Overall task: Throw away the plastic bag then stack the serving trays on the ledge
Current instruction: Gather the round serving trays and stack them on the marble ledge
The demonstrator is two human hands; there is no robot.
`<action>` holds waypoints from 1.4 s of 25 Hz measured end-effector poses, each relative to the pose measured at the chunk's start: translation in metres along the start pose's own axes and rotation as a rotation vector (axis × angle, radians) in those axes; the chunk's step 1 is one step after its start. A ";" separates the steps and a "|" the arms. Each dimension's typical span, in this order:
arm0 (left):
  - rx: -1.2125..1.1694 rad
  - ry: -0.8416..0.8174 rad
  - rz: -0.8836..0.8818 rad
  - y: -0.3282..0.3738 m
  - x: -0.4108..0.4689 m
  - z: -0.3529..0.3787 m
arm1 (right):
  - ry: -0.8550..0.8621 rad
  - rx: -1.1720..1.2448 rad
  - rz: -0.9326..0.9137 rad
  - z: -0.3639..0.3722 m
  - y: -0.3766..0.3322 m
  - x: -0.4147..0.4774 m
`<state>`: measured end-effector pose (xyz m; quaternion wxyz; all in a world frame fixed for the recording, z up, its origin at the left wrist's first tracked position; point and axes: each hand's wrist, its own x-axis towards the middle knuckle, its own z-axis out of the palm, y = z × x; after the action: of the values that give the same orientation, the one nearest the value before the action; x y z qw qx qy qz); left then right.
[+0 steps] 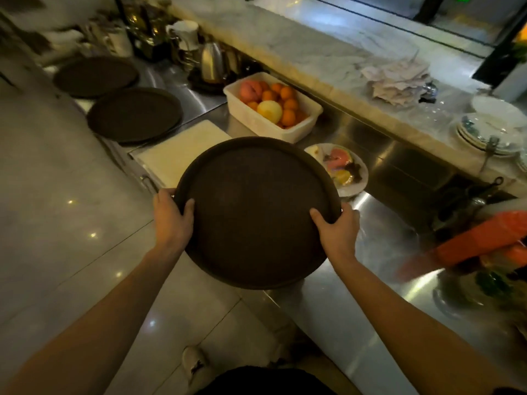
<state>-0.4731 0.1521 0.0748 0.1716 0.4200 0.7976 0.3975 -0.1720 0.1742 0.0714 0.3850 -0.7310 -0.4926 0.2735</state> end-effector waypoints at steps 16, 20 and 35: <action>-0.028 0.388 -0.300 -0.224 0.079 -0.271 | -0.402 -0.074 -0.347 0.287 -0.194 -0.132; -0.011 0.447 -0.349 -0.243 0.097 -0.286 | -0.454 -0.084 -0.362 0.332 -0.215 -0.133; 0.136 0.286 -0.264 -0.202 0.331 -0.215 | -0.367 -0.028 -0.212 0.442 -0.261 0.030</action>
<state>-0.9068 0.2468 0.0721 0.0784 0.2619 0.8870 0.3722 -0.6382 0.3889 0.0432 0.3051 -0.6184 -0.6324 0.3530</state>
